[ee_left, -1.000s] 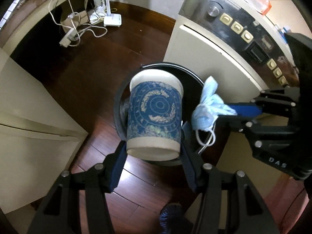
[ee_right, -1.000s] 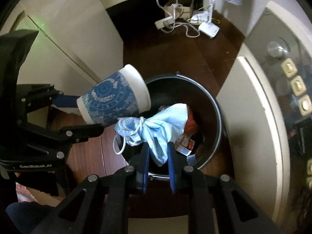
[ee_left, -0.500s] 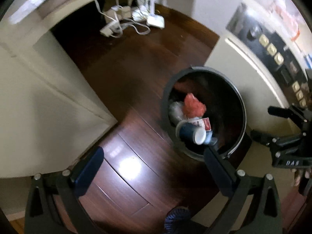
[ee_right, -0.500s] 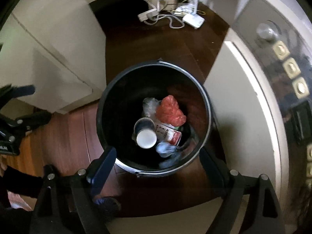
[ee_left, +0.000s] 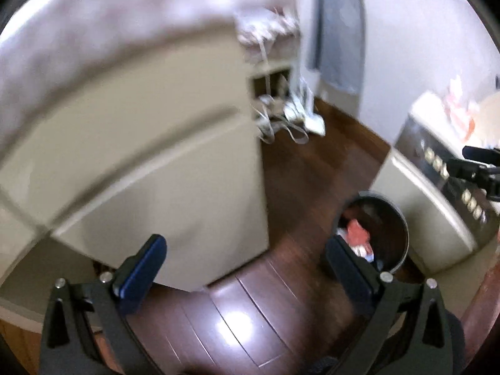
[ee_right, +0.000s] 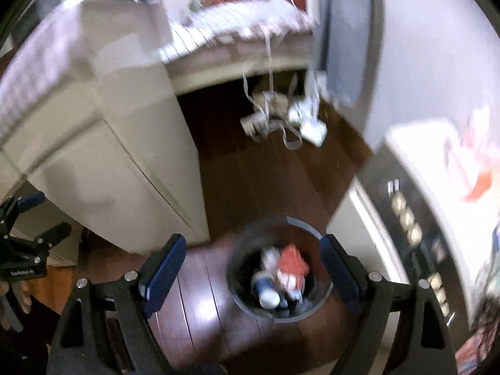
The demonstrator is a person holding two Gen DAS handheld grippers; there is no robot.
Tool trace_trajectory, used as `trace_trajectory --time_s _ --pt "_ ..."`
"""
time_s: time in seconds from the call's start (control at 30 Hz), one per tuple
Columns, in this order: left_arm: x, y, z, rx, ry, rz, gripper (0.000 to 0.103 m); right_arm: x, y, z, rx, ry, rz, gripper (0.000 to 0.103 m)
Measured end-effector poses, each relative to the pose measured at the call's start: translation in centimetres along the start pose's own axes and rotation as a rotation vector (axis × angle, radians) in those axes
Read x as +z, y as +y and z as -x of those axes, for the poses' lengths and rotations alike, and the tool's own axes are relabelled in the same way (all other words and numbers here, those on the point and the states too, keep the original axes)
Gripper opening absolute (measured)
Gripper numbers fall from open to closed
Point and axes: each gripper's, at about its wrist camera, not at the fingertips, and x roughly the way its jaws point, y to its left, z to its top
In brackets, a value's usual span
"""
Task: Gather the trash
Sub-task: 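Move both open tools back toward the bed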
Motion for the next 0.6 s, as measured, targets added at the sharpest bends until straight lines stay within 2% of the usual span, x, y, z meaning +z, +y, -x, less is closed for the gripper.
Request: trace_trajectory --time_s 0.23,0.43,0.6 --pt "-0.3 7.9 6.6 0.035 -0.117 0.134 0.103 5.0 9.3 7.1 0.031 -0.136 0.157 0.088" --pt "-0.9 12.6 10.3 0.065 -0.186 0.202 0.103 7.0 16.2 10.3 0.065 -0.195 0.239 0.089" --pt "-0.8 16.2 13.2 0.107 -0.254 0.252 0.103 8.9 21.3 12.6 0.136 -0.246 0.283 0.089"
